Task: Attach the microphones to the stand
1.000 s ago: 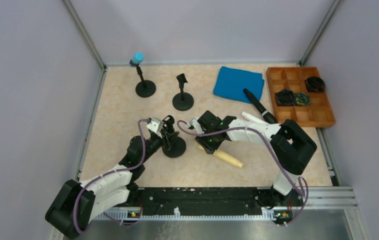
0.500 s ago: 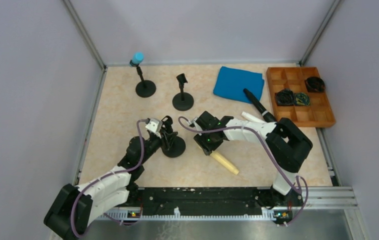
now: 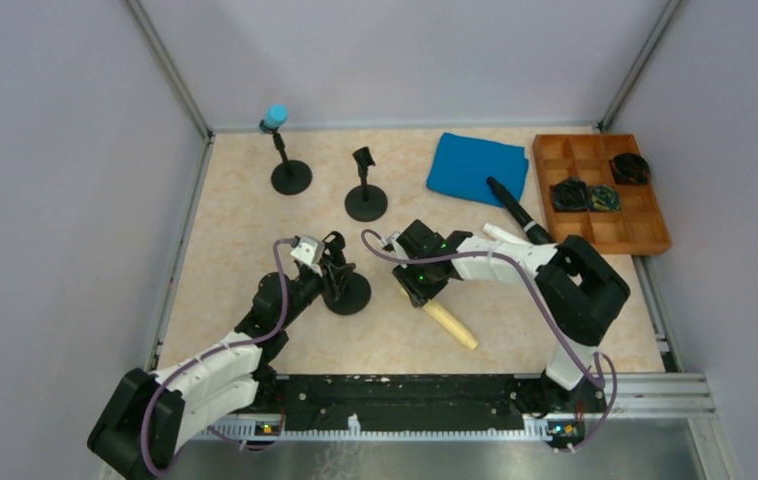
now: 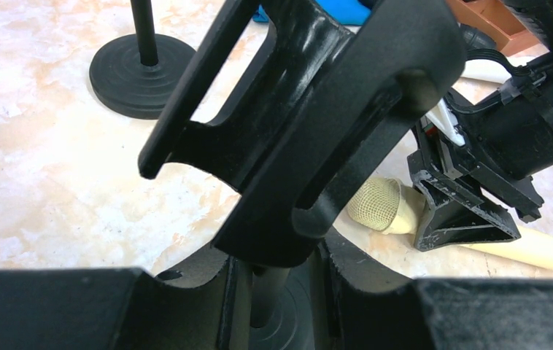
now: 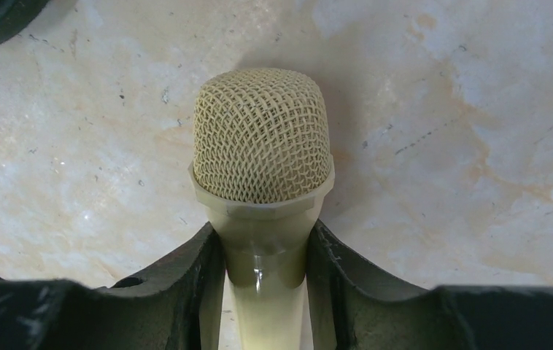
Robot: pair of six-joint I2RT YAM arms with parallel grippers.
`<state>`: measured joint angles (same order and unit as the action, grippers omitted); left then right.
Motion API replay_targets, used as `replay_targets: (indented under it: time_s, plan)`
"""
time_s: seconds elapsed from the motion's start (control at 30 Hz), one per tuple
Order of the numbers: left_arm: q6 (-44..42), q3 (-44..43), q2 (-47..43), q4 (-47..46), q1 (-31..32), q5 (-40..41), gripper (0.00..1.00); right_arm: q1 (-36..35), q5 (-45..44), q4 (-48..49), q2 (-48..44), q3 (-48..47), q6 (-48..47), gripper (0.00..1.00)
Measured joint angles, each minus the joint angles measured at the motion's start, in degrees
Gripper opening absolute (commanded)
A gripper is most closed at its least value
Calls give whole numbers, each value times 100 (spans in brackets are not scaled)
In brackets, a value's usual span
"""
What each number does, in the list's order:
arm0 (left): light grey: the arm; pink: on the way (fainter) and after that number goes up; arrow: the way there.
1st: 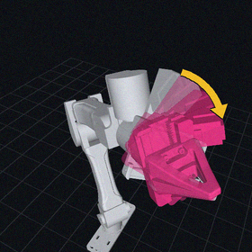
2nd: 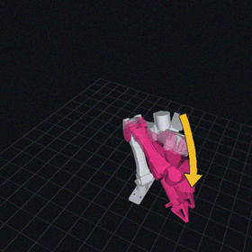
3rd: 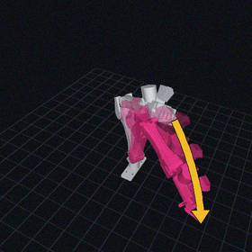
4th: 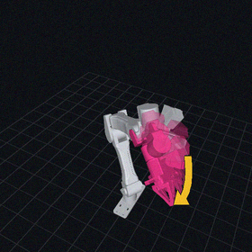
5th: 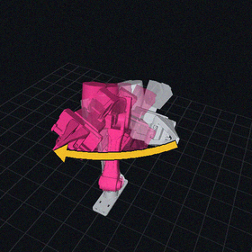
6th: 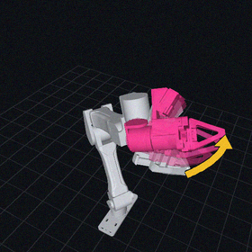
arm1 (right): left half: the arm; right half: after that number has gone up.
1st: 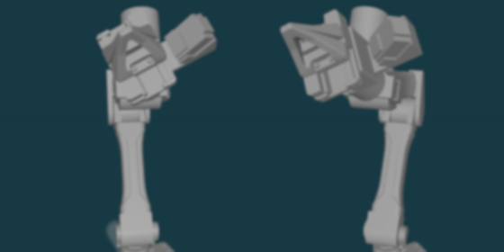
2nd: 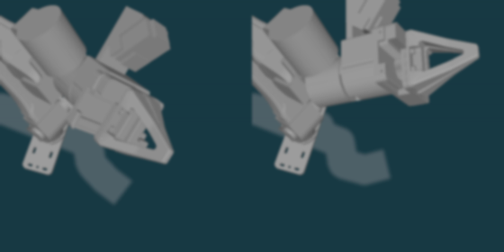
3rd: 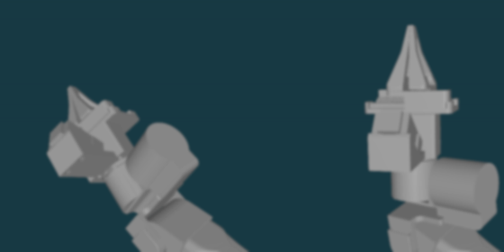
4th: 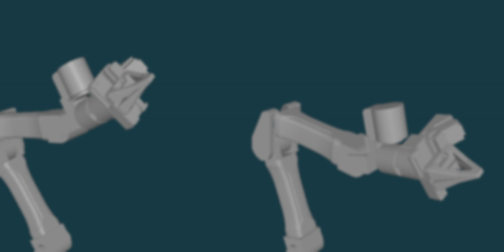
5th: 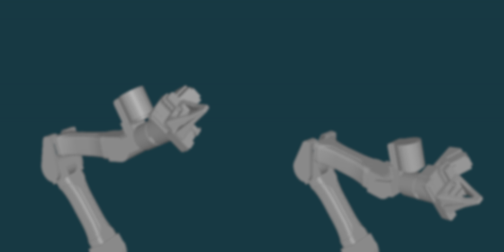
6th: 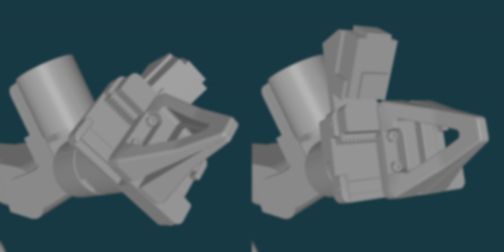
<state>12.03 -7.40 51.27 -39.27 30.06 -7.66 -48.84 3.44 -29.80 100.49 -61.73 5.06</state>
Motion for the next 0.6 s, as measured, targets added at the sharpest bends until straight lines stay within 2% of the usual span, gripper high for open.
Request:
replay_targets:
  time_s: [0.07,0.27,0.4,0.6]
  plan:
    - [4,0,0,-9,0,-2,0,4,-68,70,-81,98,-20,0]
    - [33,0,0,-11,0,0,0,70,-400,203,-597,291,-116,0]
    - [55,0,0,-11,-2,-55,5,72,-485,669,-1318,407,-157,0]
    - [48,-50,81,-17,-2,-424,0,72,-651,1624,-2446,914,-133,0]
